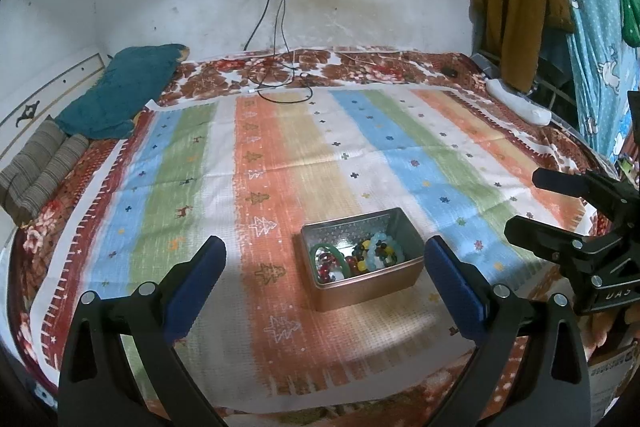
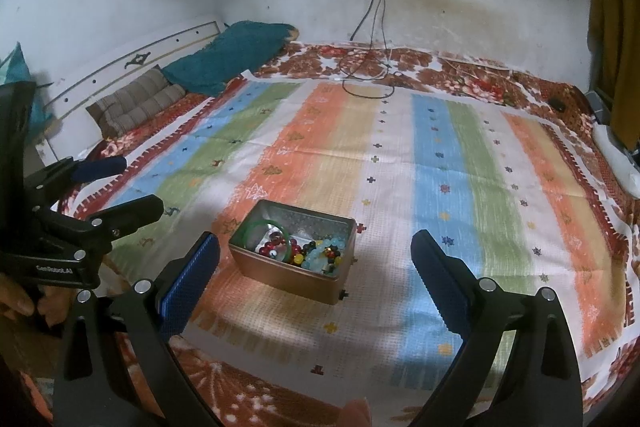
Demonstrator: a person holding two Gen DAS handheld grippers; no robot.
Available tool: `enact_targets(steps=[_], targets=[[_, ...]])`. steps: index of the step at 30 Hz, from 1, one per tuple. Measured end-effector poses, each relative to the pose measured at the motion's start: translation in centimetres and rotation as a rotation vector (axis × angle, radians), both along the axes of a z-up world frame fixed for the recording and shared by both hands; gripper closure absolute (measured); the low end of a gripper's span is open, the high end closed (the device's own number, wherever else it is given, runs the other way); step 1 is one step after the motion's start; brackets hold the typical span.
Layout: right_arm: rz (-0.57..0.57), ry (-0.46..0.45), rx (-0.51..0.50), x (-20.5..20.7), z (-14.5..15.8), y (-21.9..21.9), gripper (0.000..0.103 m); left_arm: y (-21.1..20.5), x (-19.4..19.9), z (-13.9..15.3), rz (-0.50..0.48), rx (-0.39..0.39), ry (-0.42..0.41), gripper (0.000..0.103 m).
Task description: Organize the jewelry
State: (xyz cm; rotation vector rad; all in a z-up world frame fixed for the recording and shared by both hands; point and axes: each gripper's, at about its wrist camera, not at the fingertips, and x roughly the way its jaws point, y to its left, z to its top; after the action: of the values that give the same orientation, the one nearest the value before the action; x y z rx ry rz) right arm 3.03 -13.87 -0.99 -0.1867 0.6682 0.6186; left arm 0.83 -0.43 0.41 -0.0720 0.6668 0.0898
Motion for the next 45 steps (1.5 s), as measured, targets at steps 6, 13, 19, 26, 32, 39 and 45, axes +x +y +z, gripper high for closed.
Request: enact_targets(steps=[6, 13, 19, 26, 32, 39, 45], targets=[[0.003, -0.007, 0.008, -0.08, 0.08, -0.03, 0.006, -0.06, 0.02, -0.03, -0.006, 0.008, 0.000, 0.006], [0.003, -0.007, 0.008, -0.10, 0.09, -0.06, 0.006, -0.08, 0.00, -0.02, -0.006, 0.009, -0.001, 0.006], [0.000, -0.007, 0.007, -0.03, 0.11, -0.11, 0.006, -0.08, 0.01, -0.03, -0.006, 0.007, 0.001, 0.006], [0.000, -0.007, 0.010, 0.02, 0.14, -0.15, 0.006, -0.27, 0.12, -0.03, -0.020, 0.010, 0.001, 0.006], [-0.002, -0.006, 0.011, 0.15, 0.04, -0.24, 0.006, -0.68, 0.48, -0.22, -0.029, 0.022, 0.015, 0.006], [-0.002, -0.004, 0.013, 0.11, 0.06, -0.30, 0.006, -0.66, 0.42, -0.18, -0.026, 0.020, 0.010, 0.006], [-0.002, -0.004, 0.010, 0.13, 0.04, -0.24, 0.006, -0.32, 0.44, 0.03, -0.019, 0.008, 0.000, 0.006]])
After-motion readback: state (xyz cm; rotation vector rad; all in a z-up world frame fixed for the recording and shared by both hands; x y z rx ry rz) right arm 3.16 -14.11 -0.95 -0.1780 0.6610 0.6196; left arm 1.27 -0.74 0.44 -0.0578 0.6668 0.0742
